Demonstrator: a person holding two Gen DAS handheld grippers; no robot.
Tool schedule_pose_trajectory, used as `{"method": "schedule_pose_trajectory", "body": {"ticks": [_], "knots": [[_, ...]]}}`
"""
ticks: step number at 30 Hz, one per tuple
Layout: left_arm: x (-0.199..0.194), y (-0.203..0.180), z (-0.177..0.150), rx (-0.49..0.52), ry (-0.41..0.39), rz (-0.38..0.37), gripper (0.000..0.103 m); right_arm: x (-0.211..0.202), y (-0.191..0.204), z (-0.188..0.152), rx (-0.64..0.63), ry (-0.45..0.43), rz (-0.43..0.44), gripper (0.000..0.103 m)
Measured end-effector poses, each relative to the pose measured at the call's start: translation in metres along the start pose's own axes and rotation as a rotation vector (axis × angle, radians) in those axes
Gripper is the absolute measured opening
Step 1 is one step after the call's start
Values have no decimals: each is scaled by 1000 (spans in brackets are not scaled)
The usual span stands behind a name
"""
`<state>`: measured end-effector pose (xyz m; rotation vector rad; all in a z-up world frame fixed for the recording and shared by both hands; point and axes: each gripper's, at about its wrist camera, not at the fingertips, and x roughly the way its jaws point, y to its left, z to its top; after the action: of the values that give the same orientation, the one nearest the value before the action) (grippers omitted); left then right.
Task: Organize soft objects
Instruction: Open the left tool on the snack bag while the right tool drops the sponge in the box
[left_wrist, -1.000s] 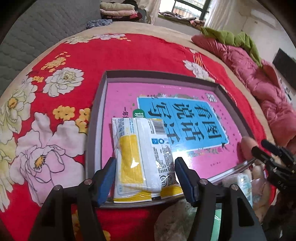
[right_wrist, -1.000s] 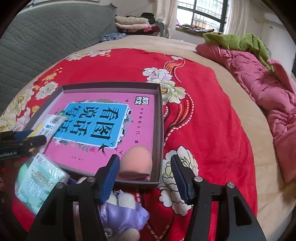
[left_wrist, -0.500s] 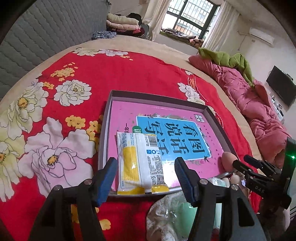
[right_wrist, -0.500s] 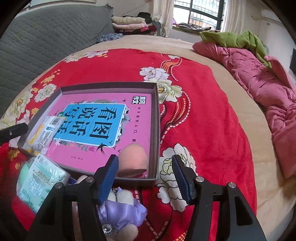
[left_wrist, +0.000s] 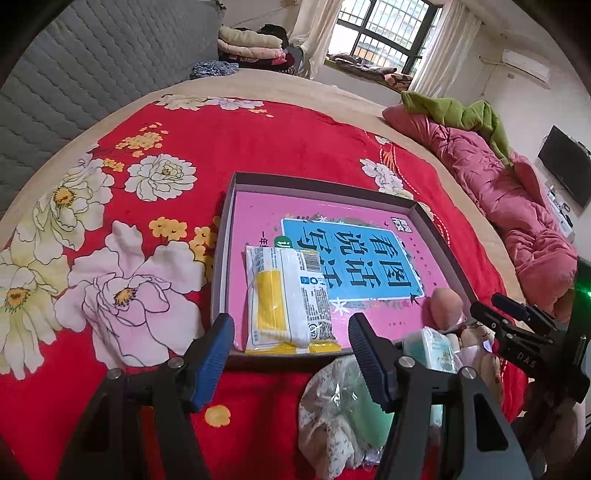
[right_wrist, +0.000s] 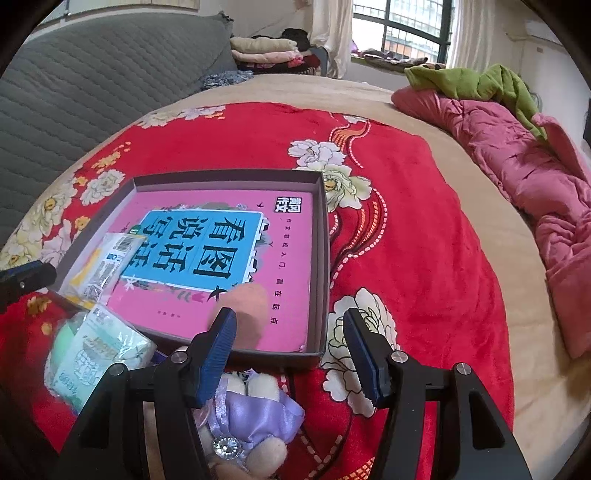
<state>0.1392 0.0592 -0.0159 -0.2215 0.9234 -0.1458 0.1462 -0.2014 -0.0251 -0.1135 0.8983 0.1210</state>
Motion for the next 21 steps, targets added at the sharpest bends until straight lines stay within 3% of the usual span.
{"method": "schedule_pose_trajectory", "body": {"ticks": [13, 21], "knots": [[-16, -7, -9, 7, 4, 28, 64, -18, -2, -6, 12, -63, 42, 62], [-27, -17, -14, 29, 0, 43, 64, -36, 1, -9, 9, -126, 74, 68]]}}
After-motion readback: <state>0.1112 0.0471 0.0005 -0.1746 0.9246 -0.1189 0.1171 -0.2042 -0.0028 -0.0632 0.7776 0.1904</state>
